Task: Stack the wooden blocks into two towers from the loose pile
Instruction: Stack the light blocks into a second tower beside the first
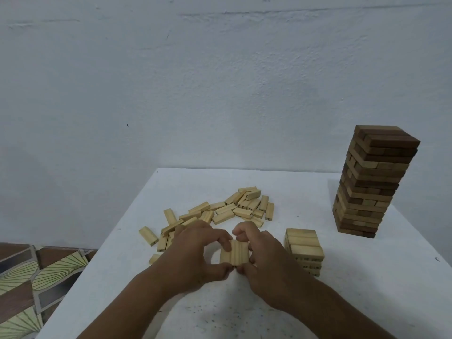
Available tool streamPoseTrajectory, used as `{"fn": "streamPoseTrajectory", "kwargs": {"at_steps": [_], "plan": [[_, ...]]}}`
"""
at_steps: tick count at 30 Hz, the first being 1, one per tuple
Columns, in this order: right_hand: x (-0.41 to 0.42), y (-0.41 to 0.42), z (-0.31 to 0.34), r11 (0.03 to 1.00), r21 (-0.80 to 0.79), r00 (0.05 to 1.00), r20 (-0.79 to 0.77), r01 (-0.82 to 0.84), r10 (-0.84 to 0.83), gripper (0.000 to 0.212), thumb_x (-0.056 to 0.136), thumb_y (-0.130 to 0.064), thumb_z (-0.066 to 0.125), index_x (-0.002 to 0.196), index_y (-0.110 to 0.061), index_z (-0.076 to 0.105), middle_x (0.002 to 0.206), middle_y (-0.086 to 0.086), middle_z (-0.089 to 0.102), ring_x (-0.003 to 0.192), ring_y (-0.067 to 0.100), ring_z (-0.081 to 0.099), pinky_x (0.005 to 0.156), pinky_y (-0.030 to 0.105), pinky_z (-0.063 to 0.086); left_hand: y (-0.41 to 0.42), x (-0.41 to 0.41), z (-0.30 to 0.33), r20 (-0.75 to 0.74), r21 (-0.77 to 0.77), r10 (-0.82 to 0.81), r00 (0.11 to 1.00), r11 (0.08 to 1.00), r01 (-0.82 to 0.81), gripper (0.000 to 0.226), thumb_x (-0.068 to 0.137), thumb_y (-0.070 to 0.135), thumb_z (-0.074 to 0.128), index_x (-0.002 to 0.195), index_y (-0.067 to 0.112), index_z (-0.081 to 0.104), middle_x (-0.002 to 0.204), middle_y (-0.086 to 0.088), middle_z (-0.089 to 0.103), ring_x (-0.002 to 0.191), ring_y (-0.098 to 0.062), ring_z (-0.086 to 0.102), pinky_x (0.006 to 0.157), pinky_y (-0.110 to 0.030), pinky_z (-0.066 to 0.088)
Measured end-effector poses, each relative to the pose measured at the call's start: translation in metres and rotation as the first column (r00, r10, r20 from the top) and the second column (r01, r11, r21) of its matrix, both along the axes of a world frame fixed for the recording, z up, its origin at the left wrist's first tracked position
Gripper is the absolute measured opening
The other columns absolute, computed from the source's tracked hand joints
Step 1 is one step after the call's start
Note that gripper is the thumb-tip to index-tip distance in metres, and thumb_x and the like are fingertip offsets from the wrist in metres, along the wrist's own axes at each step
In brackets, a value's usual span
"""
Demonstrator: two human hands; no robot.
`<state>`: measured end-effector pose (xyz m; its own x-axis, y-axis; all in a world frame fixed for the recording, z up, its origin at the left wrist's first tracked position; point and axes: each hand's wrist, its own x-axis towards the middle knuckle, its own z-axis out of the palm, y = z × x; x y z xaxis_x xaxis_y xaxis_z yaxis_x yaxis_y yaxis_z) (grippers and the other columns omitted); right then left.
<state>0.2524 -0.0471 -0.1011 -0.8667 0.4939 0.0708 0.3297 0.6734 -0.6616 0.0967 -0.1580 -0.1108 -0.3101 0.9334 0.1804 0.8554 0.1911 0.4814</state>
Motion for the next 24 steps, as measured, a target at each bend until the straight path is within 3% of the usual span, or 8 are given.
{"fn": "streamPoseTrajectory", "kwargs": {"at_steps": [3,6,9,12,14,17,24], "plan": [[0.006,0.004,0.008,0.999,0.043,0.998,-0.065,-0.012,0.015,0.053,0.085,-0.021,0.068,0.113,-0.05,0.033,0.117,-0.01,0.049,0.094,0.003,0.052,0.075,0.021,0.049,0.002,0.001,0.01,0.042,0.055,0.008,0.999,0.998,-0.01,0.044,0.062,0.061,0.076,0.099,0.043,0.06,0.107,0.032,0.06,0.108,0.001,0.051,0.098,-0.039,0.04],[0.015,0.012,0.022,0.993,0.117,0.995,-0.096,0.007,0.004,0.053,0.083,-0.027,0.071,0.109,-0.052,0.032,0.11,-0.018,0.048,0.088,-0.003,0.048,0.07,0.012,0.04,0.008,0.009,0.025,0.045,0.076,-0.003,0.999,0.997,0.0,0.044,0.067,0.055,0.079,0.103,0.044,0.056,0.108,0.032,0.056,0.11,0.009,0.043,0.096,-0.029,0.038],[0.028,0.022,0.039,0.991,0.132,0.996,-0.085,-0.003,0.015,0.052,0.083,-0.032,0.071,0.107,-0.052,0.03,0.108,-0.021,0.046,0.089,-0.005,0.046,0.076,0.013,0.039,0.019,0.017,0.038,0.045,0.079,-0.009,0.999,0.997,0.006,0.047,0.069,0.056,0.077,0.107,0.048,0.05,0.111,0.027,0.055,0.108,0.004,0.043,0.091,-0.023,0.034],[0.041,0.034,0.052,0.993,0.12,0.999,-0.041,0.019,-0.014,0.054,0.082,-0.033,0.073,0.112,-0.051,0.031,0.117,-0.02,0.048,0.095,0.001,0.049,0.08,0.018,0.046,0.033,0.026,0.045,0.062,0.112,-0.044,0.997,0.993,0.037,0.049,0.069,0.055,0.077,0.108,0.047,0.049,0.11,0.024,0.057,0.11,-0.002,0.048,0.096,-0.028,0.037],[0.049,0.043,0.056,0.995,0.097,0.999,-0.031,0.031,-0.028,0.055,0.082,-0.032,0.073,0.112,-0.052,0.032,0.119,-0.021,0.047,0.095,-0.001,0.048,0.075,0.014,0.042,0.041,0.034,0.048,0.094,0.137,-0.06,0.994,0.989,0.046,0.048,0.07,0.05,0.079,0.108,0.044,0.05,0.11,0.025,0.057,0.11,-0.001,0.05,0.094,-0.032,0.039],[0.062,0.056,0.058,0.992,0.109,0.998,-0.031,0.056,-0.053,0.058,0.08,-0.033,0.075,0.114,-0.054,0.031,0.122,-0.025,0.049,0.105,-0.005,0.047,0.08,0.018,0.047,0.054,0.045,0.05,0.135,0.161,-0.089,0.987,0.985,0.066,0.05,0.07,0.045,0.081,0.109,0.041,0.049,0.112,0.026,0.059,0.111,-0.001,0.052,0.097,-0.04,0.041],[0.085,0.072,0.057,0.988,0.123,0.995,0.027,0.089,-0.093,0.063,0.08,-0.034,0.075,0.114,-0.055,0.026,0.122,-0.031,0.049,0.104,-0.007,0.047,0.073,0.01,0.044,0.079,0.066,0.04,0.183,0.11,-0.099,0.978,0.991,0.08,0.062,0.064,0.058,0.074,0.117,0.053,0.042,0.111,0.031,0.057,0.112,-0.004,0.053,0.096,-0.041,0.047]]}}
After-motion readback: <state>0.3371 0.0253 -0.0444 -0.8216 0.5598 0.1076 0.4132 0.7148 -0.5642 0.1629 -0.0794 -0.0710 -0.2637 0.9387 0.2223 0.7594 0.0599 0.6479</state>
